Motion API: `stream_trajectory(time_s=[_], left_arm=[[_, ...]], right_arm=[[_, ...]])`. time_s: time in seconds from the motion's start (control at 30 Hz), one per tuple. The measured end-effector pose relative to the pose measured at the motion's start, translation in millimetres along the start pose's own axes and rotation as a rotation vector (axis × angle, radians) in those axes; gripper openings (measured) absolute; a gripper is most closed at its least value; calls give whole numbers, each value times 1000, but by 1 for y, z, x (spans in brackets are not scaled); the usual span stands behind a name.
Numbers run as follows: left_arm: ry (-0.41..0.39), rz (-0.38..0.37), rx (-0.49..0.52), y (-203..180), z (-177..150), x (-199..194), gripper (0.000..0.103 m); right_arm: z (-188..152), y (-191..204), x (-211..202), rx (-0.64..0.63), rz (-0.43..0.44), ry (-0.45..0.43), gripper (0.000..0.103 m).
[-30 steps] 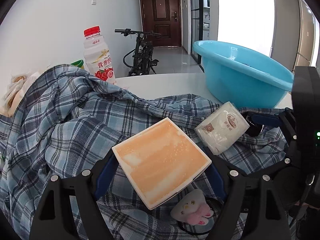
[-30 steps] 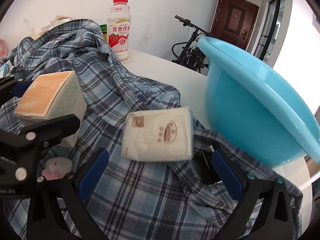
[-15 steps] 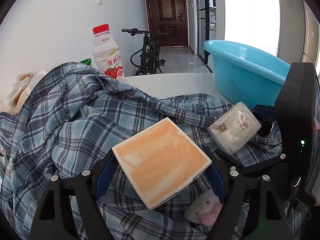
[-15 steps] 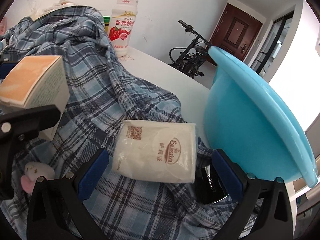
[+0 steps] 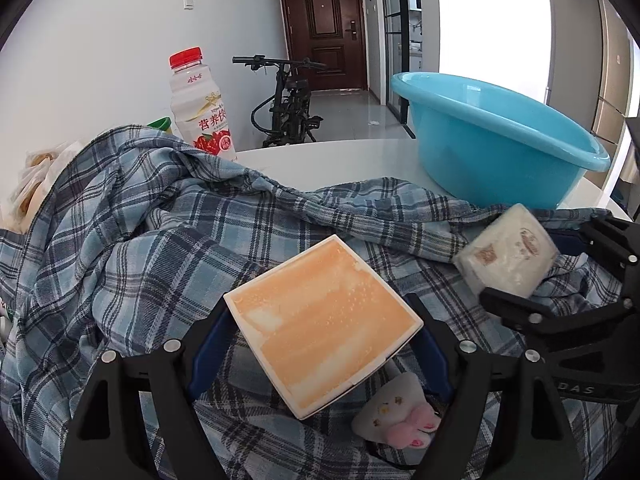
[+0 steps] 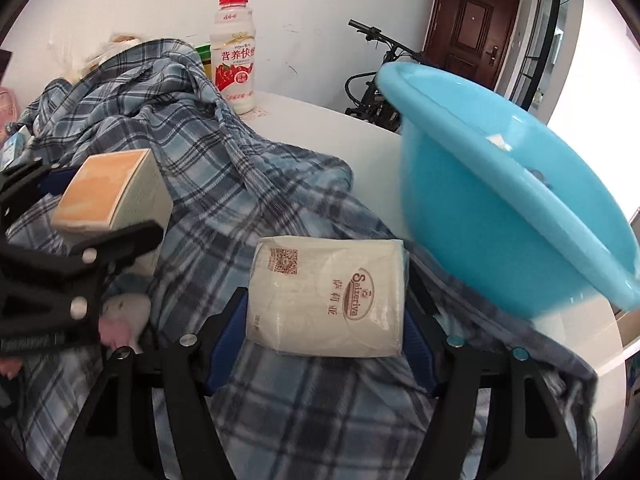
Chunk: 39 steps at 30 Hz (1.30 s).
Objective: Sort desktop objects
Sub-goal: 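Grasp the white tissue pack with the right gripper while the left gripper holds the box, then carry the box and tissue pack over the blue basin with both grippers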
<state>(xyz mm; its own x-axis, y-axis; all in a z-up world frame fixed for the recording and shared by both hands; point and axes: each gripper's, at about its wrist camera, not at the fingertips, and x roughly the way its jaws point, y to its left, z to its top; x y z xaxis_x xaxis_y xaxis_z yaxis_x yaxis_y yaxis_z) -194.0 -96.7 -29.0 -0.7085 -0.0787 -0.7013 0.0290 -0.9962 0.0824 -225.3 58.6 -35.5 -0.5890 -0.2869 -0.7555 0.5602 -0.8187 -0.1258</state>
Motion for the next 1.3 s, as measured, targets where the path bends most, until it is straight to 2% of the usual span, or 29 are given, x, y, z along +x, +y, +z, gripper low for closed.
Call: stream_trajectory(time_s=[0.17,0.37,0.43,0.53,0.97,1.1,1.2,1.3], left_arm=[[-6,-11,16,-5,-1,-3,83],[-1,-33,20,-11,-3,-4,83],[4,-19,29,-13,-4,-3,83],[-5,-6,48,-17,-5,-5,83],[-16,-60,71,-37,-5,-19,83],[-22,-71,114,-53,-5,-25,83],[-12,-36,160,-64,-8,-26,83],[0,-61,162,-68,-6,-32,83]], right_arm=[[-14,-3,-18,-37,-37,-18,69],[-31,-10,-36,-39,-18,-7,69],[-37,-14,-39,-40,-27,0,69],[-43,-24,-43,-16,-29,9,69],[-52,-47,-64,44,-4,-21,69],[-56,-54,-70,56,-12,-30,69],[-58,-60,-75,75,-4,-33,69],[-61,-65,-78,92,10,-32,69]])
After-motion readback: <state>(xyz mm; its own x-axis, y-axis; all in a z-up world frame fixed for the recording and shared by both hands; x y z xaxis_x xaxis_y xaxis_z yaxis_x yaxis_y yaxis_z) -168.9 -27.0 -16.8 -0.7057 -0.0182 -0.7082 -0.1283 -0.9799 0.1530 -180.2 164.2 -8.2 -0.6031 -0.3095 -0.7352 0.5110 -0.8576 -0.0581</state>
